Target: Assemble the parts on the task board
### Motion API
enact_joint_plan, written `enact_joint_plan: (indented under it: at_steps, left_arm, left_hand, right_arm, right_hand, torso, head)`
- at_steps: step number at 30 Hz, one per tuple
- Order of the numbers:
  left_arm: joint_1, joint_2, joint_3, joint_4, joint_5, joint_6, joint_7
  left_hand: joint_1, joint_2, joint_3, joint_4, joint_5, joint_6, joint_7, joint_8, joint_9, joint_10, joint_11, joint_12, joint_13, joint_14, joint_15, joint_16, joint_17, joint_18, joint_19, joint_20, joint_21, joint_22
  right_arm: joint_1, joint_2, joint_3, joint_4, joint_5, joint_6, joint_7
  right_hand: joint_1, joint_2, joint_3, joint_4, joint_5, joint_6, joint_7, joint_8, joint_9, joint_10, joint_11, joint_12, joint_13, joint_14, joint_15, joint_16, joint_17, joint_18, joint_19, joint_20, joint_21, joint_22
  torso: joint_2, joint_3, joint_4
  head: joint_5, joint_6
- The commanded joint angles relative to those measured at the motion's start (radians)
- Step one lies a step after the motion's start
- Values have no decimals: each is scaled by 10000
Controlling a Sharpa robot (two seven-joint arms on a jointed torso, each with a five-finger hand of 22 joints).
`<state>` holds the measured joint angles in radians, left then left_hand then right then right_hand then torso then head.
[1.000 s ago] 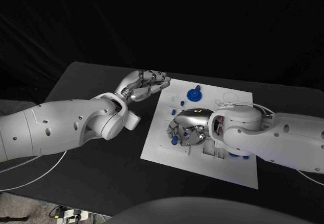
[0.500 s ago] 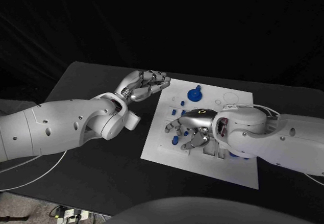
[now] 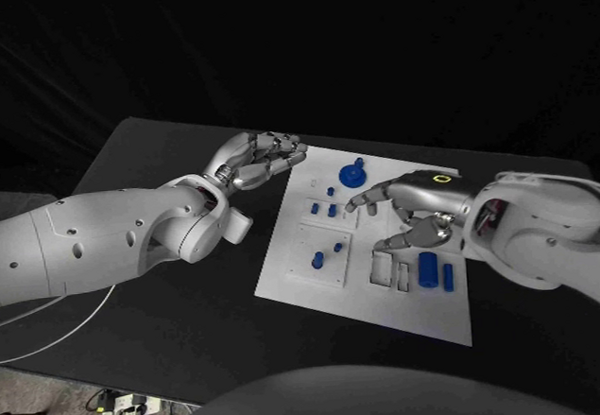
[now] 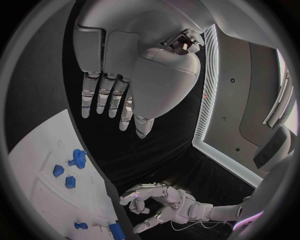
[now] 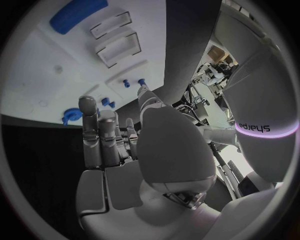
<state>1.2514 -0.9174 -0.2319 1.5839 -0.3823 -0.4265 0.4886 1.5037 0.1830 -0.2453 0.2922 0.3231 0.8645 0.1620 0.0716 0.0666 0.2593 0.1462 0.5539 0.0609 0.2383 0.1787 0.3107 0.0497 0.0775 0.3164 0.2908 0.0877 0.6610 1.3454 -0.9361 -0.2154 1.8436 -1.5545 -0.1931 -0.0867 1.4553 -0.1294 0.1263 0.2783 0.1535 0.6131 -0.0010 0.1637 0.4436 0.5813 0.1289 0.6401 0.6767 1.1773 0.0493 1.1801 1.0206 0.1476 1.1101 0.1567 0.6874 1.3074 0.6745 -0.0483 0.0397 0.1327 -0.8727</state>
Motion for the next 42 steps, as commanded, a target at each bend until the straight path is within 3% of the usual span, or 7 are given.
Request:
enact_joint_plan:
  at_steps: [1,4,9,12,16,20,42]
  left_arm:
    - [4,69,10,-23,17,80,60]
    - [2,138,10,-77,17,97,75]
    - [1,214,10,-77,-23,91,191]
    - [0,233,10,-16,-96,75,282]
    - [-1,217,10,67,-152,59,325]
    - [-2,219,10,96,-173,51,349]
    - [-39,363,10,13,-264,189,374]
  left_hand:
    - [69,-8,-26,-12,67,36,66,54,12,-22,83,-1,8,6,-19,62,9,-61,67,-2,70,16]
    - [76,-6,-26,-11,69,34,67,54,11,-29,86,-8,6,-2,-20,55,8,-59,74,-2,74,17]
    - [95,0,-23,-10,70,34,67,54,11,-26,88,10,8,0,-24,64,8,-53,91,-3,85,20]
    - [138,9,-25,-6,71,43,64,60,12,32,93,101,22,75,-42,157,23,-33,144,-6,119,27]
    - [149,10,-27,-5,71,46,64,62,13,51,94,126,26,93,-44,177,26,-28,158,-7,128,29]
    - [149,10,-27,-5,71,46,64,62,13,51,94,126,26,93,-44,177,26,-28,158,-7,128,29]
    - [201,43,-50,2,80,86,118,89,18,203,169,237,40,181,-58,291,35,-9,208,-7,167,27]
  right_arm:
    - [239,-522,-9,291,822,-1189,-46]
    - [451,-1021,-16,295,1319,-773,-728]
    - [569,-1353,-47,-29,1633,347,-1756]
    - [596,-1401,-66,-327,1856,1026,-2490]
    - [605,-1252,-76,-623,1883,1698,-3400]
    - [594,-957,-80,-920,2010,2472,-4168]
    - [-80,575,-79,-2077,3131,3762,-5342]
  right_hand:
    - [-117,255,66,-38,132,1482,740,624,176,2245,-356,647,-88,-95,-143,-20,-101,126,-56,-34,-217,304]
    - [-397,374,85,61,186,2456,984,783,155,3707,-755,594,-316,-289,-430,-75,-245,161,-265,-301,-600,304]
    - [-1752,402,-407,29,-962,2678,398,364,-101,2808,-505,734,225,-1113,-159,-675,-1148,276,-815,-258,-1655,151]
    - [-2604,420,-496,61,-1011,2909,494,-69,-299,2308,-491,3041,2341,-576,-175,124,-423,314,-688,-149,-1812,249]
    - [-4147,533,-583,-31,-728,4360,876,417,-45,9795,-1044,9241,8856,3931,-641,3904,5496,-727,2702,-653,4493,1616]
    - [-5229,635,-307,77,-561,5424,541,555,57,9895,-1405,9307,8941,3935,-1016,3907,5502,-1042,3716,-1014,6812,2084]
    - [-5592,708,18,79,-591,5679,513,-195,-363,9895,-1463,9307,8941,3935,-1177,3907,5502,-1385,4431,-1146,8483,2516]
  torso:
    - [-9,-3,-7]
    - [-30,-20,-26]
    - [-33,-35,-25]
    - [-17,-12,-21]
    - [-15,-12,-42]
    - [-22,-15,-32]
    - [-28,-12,-24]
  head:
    - [-435,1]
    - [-840,1]
    - [-1350,1]
    - [-1654,1]
    - [-1798,1]
    - [-1922,1]
    - [-2411,1]
